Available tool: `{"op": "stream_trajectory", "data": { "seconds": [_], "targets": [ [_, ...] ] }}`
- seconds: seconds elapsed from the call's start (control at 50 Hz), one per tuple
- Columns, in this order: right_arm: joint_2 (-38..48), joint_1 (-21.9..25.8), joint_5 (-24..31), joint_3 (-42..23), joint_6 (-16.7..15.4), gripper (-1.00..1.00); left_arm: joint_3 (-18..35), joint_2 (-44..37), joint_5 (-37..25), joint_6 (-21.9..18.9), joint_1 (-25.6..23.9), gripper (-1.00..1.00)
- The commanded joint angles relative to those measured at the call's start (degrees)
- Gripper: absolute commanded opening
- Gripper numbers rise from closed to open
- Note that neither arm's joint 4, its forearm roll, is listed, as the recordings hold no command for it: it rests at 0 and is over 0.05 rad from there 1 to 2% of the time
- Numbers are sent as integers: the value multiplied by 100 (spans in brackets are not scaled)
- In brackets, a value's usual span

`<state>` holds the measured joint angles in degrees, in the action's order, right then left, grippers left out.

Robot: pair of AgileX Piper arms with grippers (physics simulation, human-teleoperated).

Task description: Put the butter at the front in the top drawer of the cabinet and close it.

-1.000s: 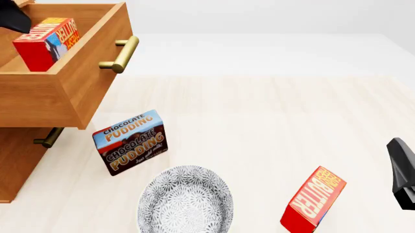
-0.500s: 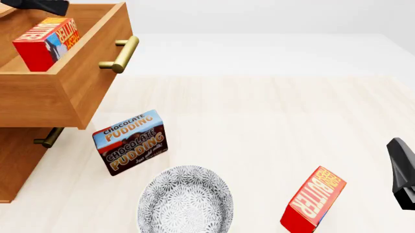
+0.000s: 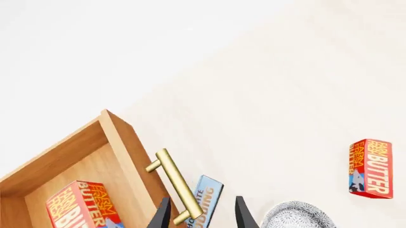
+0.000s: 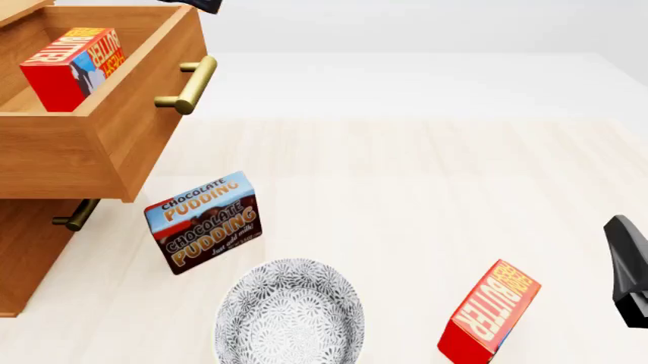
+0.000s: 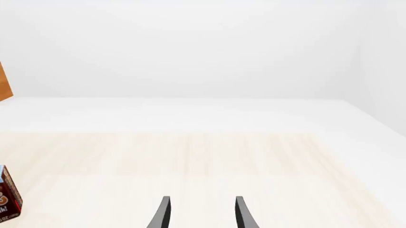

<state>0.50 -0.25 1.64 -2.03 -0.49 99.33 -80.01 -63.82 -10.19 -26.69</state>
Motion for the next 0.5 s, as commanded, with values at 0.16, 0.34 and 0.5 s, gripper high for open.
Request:
{"op": "stream_trajectory", "data": {
  "seconds": [0.16, 0.34, 0.5],
  "targets": [
    [-40, 5, -1, 40, 12, 100, 508, -895, 298, 323, -572, 100],
    [-40, 5, -2, 40, 12, 100, 547, -1252, 607, 612, -746, 100],
    [-40, 4, -2, 40, 13, 100, 443, -1677, 1021, 1008, -966, 100]
  ]
}}
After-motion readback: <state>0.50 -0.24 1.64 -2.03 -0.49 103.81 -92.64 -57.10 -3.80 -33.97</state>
